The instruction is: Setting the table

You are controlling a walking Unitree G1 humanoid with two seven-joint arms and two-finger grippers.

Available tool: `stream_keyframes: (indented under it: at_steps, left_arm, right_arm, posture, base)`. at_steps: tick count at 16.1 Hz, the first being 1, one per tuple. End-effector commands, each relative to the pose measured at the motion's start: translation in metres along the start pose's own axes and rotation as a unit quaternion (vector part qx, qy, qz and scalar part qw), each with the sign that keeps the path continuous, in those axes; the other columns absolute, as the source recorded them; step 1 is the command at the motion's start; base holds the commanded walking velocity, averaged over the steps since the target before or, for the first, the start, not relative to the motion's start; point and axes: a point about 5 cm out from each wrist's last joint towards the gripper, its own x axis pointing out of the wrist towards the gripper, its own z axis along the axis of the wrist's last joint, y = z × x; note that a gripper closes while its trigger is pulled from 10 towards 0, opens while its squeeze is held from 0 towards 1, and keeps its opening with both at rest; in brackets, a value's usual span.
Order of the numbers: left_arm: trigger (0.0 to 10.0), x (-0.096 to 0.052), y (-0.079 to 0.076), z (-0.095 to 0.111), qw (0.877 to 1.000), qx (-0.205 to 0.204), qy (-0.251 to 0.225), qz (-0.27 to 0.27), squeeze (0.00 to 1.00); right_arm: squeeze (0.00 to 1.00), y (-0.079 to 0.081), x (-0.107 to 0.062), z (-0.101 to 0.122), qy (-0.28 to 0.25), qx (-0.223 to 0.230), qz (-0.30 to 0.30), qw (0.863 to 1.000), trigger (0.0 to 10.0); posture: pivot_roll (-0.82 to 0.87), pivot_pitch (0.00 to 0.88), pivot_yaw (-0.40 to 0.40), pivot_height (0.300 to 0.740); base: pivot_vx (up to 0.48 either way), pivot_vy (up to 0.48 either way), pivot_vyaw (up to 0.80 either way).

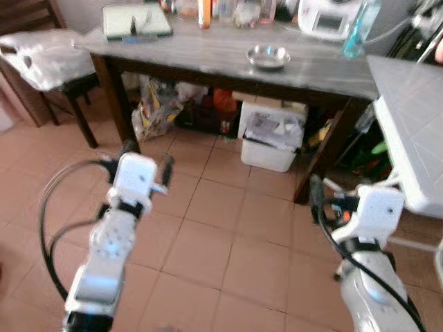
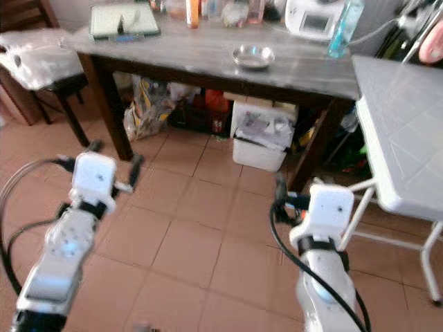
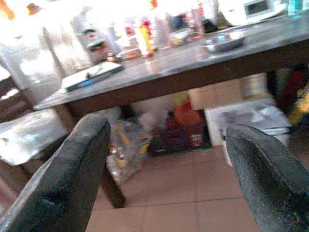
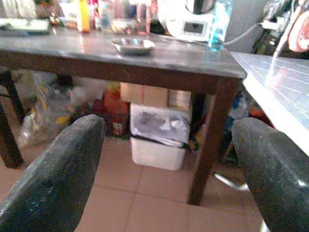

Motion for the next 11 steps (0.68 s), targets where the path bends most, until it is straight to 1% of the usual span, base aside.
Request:
stream_keyframes:
  at_steps: [1,3,11]
  left_arm:
    - [10.0,-0.001,0.004,0.000,1.000,0.000,0.002,0.003,0.00]
    - [10.0,0.000,0.004,-0.001,1.000,-0.001,0.003,0.001,0.00]
    - [10.0,0.007,-0.007,0.004,1.000,-0.010,-0.007,-0.018,0.00]
  right_arm:
    - [0.00,-0.002,-0.001,0.001,0.000,-0.001,-0.004,1.000,10.0]
    - [0.00,-0.002,-0.001,0.001,0.000,-0.001,-0.005,1.000,10.0]
    - [0.00,-0.006,-0.001,0.008,-0.017,-0.007,-0.023,1.000,10.0]
  posture:
    - [0.15,0.149,-0.062,0.740]
    - [0.15,0.149,-0.060,0.740]
    - [0.13,0.147,-0.047,0.740]
  base:
    - [0.000,-0.480,0.00]
    - [0.000,-0.480,0.00]
    - [0.000,-0.480,0.00]
